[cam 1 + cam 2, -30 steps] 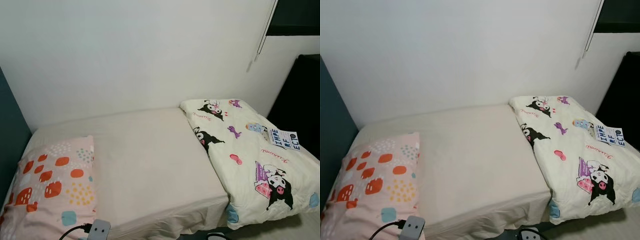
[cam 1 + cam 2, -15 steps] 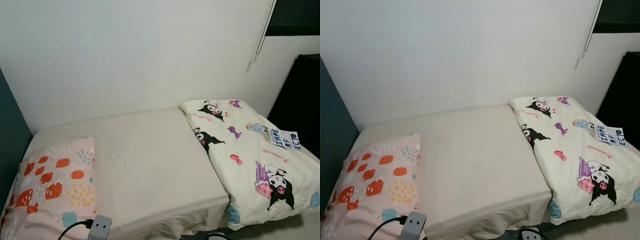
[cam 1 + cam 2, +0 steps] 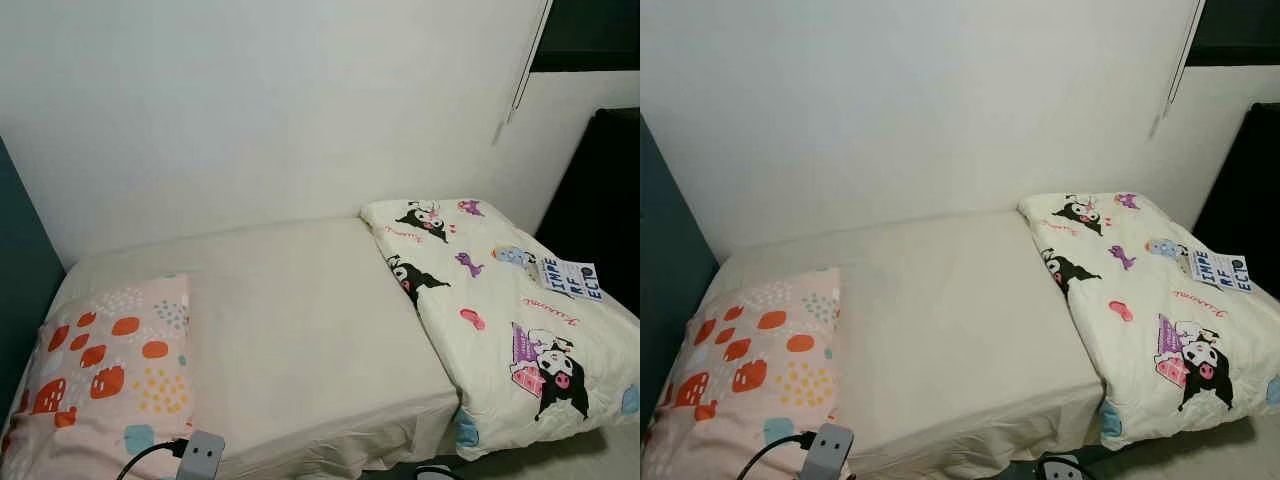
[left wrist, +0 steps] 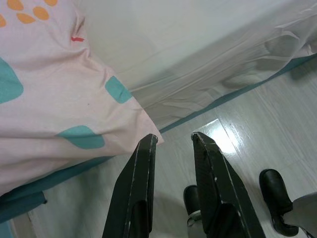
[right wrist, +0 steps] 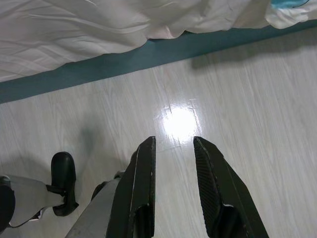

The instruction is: Clean up the room

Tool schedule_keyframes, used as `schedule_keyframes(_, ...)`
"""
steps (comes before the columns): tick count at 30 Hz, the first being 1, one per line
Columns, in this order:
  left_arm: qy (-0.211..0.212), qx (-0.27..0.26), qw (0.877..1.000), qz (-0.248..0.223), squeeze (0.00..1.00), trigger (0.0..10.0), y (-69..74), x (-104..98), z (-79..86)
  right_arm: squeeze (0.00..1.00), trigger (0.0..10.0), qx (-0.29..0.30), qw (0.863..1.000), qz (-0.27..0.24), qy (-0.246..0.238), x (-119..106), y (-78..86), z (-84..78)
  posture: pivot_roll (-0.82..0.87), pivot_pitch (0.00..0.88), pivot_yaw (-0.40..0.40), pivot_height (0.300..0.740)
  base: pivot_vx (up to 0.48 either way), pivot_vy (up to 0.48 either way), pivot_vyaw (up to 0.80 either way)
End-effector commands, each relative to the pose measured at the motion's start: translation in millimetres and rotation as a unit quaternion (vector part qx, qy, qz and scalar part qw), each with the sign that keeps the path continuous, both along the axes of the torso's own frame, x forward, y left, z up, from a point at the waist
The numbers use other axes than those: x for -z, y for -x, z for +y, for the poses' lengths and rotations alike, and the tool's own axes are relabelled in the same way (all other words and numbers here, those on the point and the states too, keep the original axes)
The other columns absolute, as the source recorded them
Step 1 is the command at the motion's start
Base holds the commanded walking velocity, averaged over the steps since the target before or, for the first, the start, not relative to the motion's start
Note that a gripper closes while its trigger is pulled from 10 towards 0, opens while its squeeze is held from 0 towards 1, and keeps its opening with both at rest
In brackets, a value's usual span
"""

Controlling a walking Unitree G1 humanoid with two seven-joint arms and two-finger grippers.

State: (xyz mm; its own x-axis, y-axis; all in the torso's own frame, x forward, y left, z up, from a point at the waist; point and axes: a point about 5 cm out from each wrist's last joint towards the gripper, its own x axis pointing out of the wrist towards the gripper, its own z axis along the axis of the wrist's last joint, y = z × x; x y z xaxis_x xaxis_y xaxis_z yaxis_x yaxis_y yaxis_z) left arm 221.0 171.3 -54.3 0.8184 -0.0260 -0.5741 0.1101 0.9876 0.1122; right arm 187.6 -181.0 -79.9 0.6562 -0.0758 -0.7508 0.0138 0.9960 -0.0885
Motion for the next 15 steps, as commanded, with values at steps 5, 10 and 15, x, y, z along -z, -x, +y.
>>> schedule_keyframes(5,-0.003,0.001,1.000,0.013,0.00,10.0,4.7,3.5,1.3,0.00,10.0,-0.004,1.000,0.003,0.003,1.0,1.8,0.9,-0.01,0.046,-0.017,0.740,0.000,0.000,0.00)
schedule_keyframes(10,-0.004,0.003,1.000,0.015,0.00,10.0,6.1,4.2,2.7,0.00,10.0,-0.004,1.000,0.003,0.002,1.7,3.1,2.9,-0.01,0.049,-0.012,0.740,0.000,0.000,0.00)
schedule_keyframes(15,-0.005,0.003,1.000,0.015,0.00,10.0,6.4,4.2,3.2,0.00,10.0,-0.004,1.000,0.005,0.001,2.4,4.4,3.9,-0.01,0.050,-0.016,0.740,0.000,0.000,0.00)
